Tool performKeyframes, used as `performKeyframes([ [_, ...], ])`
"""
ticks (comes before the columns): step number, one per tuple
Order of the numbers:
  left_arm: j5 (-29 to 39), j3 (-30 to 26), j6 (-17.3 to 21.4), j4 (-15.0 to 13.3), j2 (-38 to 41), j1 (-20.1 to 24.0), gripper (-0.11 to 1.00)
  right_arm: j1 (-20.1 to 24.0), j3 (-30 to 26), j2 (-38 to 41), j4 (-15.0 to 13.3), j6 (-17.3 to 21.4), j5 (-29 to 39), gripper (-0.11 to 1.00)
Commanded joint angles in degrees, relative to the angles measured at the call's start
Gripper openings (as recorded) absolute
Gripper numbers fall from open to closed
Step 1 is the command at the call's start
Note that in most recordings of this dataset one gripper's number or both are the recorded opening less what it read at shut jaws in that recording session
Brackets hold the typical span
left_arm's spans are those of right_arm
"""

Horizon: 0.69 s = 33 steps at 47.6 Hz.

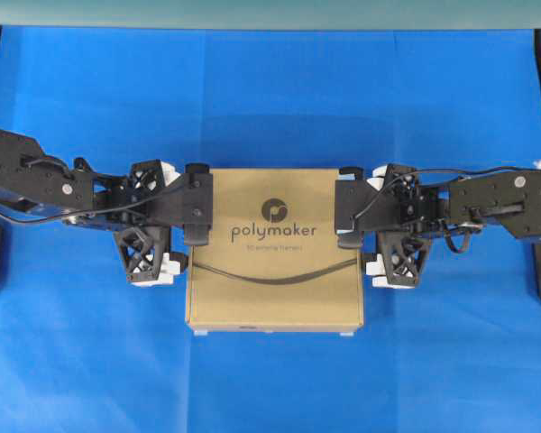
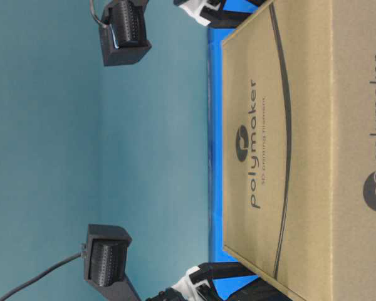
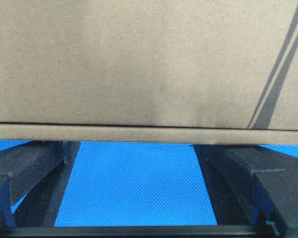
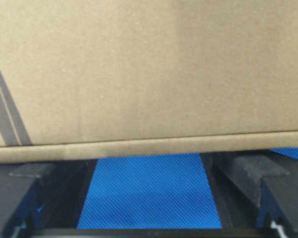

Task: Lift up the cardboard box by clamping it between your arms.
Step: 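Press both grippers against opposite sides of the polymaker box, then raise both arms together, lifting the clamped box off the table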

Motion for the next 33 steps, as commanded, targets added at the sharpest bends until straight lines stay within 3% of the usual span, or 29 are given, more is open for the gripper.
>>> performKeyframes([
  [1, -0.4, -1.6, -0.2, 0.2, 0.0, 0.1, 0.87, 0.3, -1.3, -0.5, -0.1, 0.1, -0.4, 0.99],
  [18, 0.3, -3.3, -0.2, 0.2, -0.4, 0.2, 0.87, 0.3, -2.2, -1.4, 0.4, 0.7, 1.1, 0.99],
  [33, 9.0, -8.7, -0.1, 0.2, -5.9, 0.4, 0.87, 0.3, -9.3, -6.6, 0.9, 0.6, 14.2, 0.99],
])
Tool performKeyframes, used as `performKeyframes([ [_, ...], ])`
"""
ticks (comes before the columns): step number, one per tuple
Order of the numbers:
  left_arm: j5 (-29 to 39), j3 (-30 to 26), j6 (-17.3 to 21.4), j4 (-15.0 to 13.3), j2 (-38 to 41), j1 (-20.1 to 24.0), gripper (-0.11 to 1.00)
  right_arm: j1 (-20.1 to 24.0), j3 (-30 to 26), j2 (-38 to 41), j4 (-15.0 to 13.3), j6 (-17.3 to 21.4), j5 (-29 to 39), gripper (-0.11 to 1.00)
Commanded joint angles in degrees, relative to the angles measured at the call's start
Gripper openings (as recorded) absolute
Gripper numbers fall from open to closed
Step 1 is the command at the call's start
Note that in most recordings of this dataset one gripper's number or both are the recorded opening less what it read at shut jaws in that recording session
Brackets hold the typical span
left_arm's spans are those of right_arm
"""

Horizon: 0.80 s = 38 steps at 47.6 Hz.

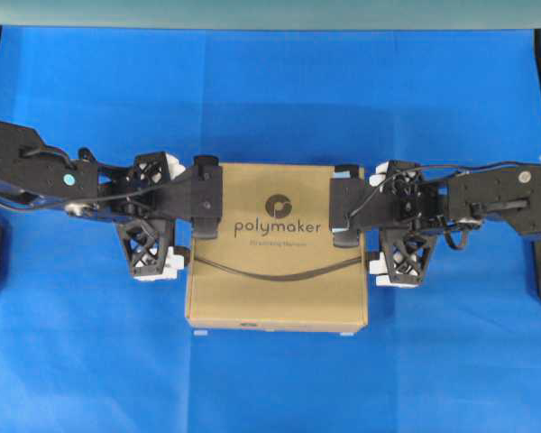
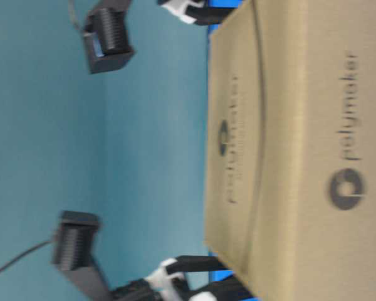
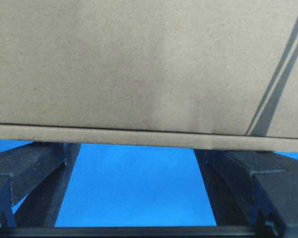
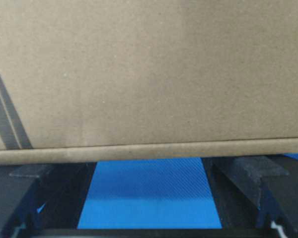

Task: Lift up the cardboard box by clamping it between your arms.
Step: 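Raise both arms together, lifting the clamped box off the table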

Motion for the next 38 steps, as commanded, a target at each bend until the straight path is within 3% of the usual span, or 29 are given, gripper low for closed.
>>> performKeyframes([
  [1, 1.7, -4.5, -0.3, -0.2, -3.3, 0.1, 0.86, -0.2, -5.3, -3.7, 0.4, 0.6, 2.8, 0.99],
  [22, 21.1, -17.8, -0.3, -0.2, -10.7, 0.4, 0.86, -0.3, -18.8, -10.7, 1.1, 0.7, 27.4, 0.99],
  [38, 33.1, -28.8, -0.3, -0.4, -10.4, 0.4, 0.86, -0.3, -30.0, -11.5, 1.2, 0.8, 39.0, 0.99],
])
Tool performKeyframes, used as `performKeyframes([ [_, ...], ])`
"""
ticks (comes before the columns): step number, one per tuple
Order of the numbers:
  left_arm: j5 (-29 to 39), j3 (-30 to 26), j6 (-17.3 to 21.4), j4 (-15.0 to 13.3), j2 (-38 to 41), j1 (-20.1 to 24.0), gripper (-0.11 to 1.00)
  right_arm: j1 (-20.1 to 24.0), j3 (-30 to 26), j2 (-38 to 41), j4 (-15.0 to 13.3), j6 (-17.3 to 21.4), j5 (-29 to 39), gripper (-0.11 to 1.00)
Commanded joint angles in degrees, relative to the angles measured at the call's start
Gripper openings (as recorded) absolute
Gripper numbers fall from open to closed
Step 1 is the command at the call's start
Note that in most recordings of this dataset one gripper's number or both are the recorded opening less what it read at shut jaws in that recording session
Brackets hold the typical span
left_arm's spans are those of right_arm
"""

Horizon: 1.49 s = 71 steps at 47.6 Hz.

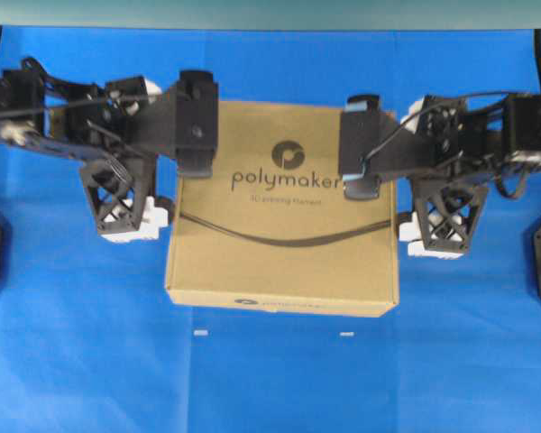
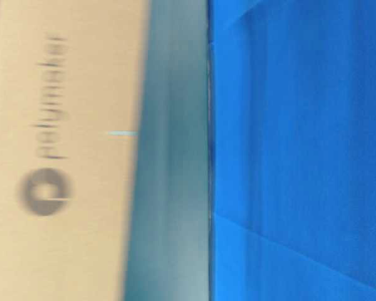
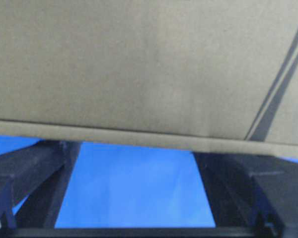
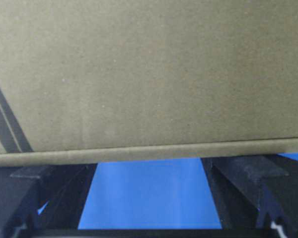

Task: Lift up the cardboard box by clamping it between your arms.
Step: 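Raise both arms together, lifting the clamped box off the table, then lower both arms to set the box back on the table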

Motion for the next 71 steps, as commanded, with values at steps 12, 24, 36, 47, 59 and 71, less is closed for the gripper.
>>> performKeyframes([
  [12, 5.4, -11.7, -0.8, -0.3, 0.2, -0.3, 0.86, -0.4, -14.1, 0.2, 0.4, 1.3, 6.1, 0.99],
  [24, 7.6, -15.5, -0.8, -0.3, 0.3, -0.4, 0.86, -0.4, -16.5, 0.3, -0.1, 1.2, 8.3, 0.99],
  [36, 7.6, -15.7, -0.8, -0.3, 0.4, -0.4, 0.86, -0.8, -16.6, 0.4, -0.1, 1.1, 8.3, 0.99],
  [47, 7.6, -15.8, -0.8, -0.3, 0.3, -0.3, 0.86, -1.2, -16.4, 0.4, -0.2, 1.1, 8.3, 0.99],
  [59, 7.6, -16.2, -0.8, -0.1, 0.4, -0.2, 0.86, -1.3, -16.3, 0.3, -0.2, 0.6, 8.0, 0.99],
  [71, 6.2, -12.8, -0.9, -0.1, 0.1, -0.3, 0.86, -1.4, -10.1, -0.5, -0.3, 0.3, 3.3, 0.99],
])
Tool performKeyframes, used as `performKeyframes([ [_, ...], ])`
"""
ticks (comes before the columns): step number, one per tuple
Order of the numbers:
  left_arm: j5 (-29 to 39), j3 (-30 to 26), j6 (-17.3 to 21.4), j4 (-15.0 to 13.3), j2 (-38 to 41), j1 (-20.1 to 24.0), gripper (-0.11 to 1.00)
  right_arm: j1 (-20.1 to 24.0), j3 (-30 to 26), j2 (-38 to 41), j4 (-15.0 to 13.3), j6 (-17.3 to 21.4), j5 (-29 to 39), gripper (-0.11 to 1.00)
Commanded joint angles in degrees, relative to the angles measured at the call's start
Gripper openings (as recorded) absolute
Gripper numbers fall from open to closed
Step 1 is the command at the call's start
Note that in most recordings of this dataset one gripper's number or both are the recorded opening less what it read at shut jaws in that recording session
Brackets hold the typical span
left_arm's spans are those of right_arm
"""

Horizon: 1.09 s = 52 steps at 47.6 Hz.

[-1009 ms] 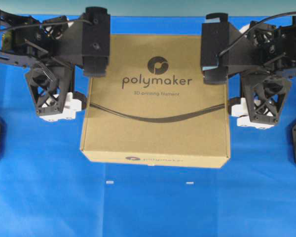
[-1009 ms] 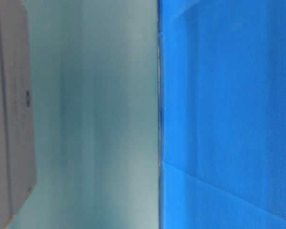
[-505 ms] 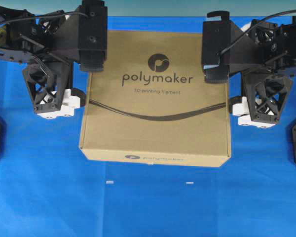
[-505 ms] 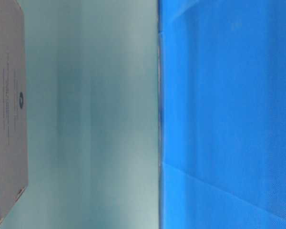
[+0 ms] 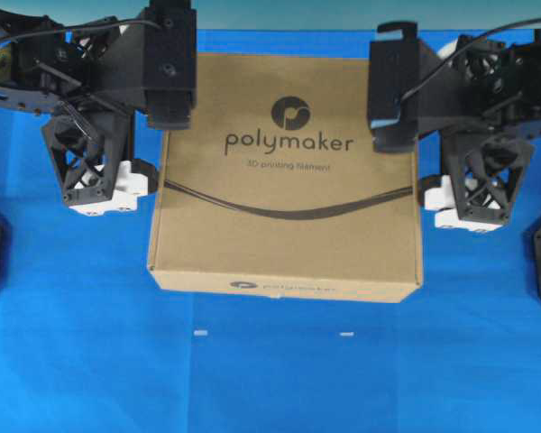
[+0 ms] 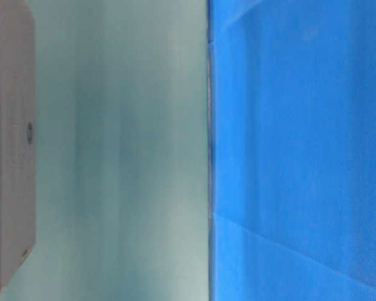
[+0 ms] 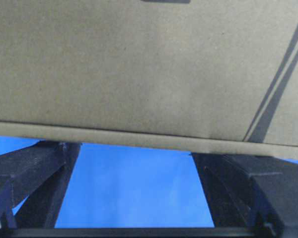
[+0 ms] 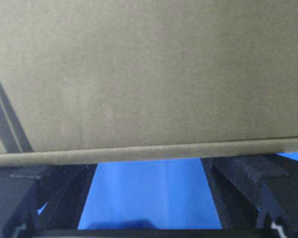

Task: Lift up the cardboard box by clamping it between your arms.
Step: 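Lower both arms to set the box back on the table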

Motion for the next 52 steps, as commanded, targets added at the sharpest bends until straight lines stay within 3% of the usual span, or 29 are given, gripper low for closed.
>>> performKeyframes([
  [1, -4.6, 0.0, -0.9, -0.4, 0.4, -0.4, 0.86, -0.8, 0.9, 0.1, -0.1, 1.6, -6.9, 0.99],
  [15, -14.2, 9.0, -1.0, -0.3, 0.7, -1.0, 0.86, -0.8, 9.8, -1.8, -0.8, 1.8, -20.3, 0.99],
  [52, -30.8, 23.0, -1.1, -0.4, 9.1, -1.3, 0.86, -0.8, 27.0, 4.2, -0.9, 1.5, -43.3, 0.99],
])
